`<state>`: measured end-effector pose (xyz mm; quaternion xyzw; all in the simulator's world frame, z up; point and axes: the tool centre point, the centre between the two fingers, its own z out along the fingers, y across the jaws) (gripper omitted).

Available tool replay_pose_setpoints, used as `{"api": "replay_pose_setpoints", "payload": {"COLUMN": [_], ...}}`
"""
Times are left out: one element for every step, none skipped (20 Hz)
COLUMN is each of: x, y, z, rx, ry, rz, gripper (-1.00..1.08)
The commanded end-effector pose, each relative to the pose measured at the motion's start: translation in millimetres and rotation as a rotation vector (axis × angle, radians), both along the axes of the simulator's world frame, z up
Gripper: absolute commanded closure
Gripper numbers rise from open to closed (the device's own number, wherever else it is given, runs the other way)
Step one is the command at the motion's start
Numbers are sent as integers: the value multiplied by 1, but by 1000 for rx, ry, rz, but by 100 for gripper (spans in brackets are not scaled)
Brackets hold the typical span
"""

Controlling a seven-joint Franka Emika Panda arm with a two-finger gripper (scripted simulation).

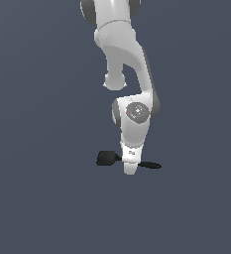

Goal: Pick up the object and move it to a goal position.

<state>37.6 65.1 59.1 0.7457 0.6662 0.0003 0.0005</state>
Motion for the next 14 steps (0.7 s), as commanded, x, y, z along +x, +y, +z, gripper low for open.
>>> {"api": "replay_pose_setpoints", "payload": {"x": [-1, -1, -1, -1, -2, -1, -1, -1, -1, 0, 0, 0, 0, 0], "y": [0, 0, 0, 0, 0, 0, 0, 0, 0, 0, 1, 1, 1, 1], "z": [-11, -16, -22, -28, -32, -36, -38, -40, -42, -42, -42, -42, -42, -42], "rx": [0, 0, 0, 0, 0, 0, 0, 0, 0, 0, 0, 0, 0, 0], "ry": [1, 1, 1, 1, 1, 1, 1, 1, 1, 1, 1, 1, 1, 1], "rz": [2, 2, 3, 3, 4, 4, 5, 5, 5, 5, 5, 5, 5, 5], "gripper": [-92, -92, -92, -92, -92, -92, -92, -92, -92, -92, -92, 108, 108, 108]}}
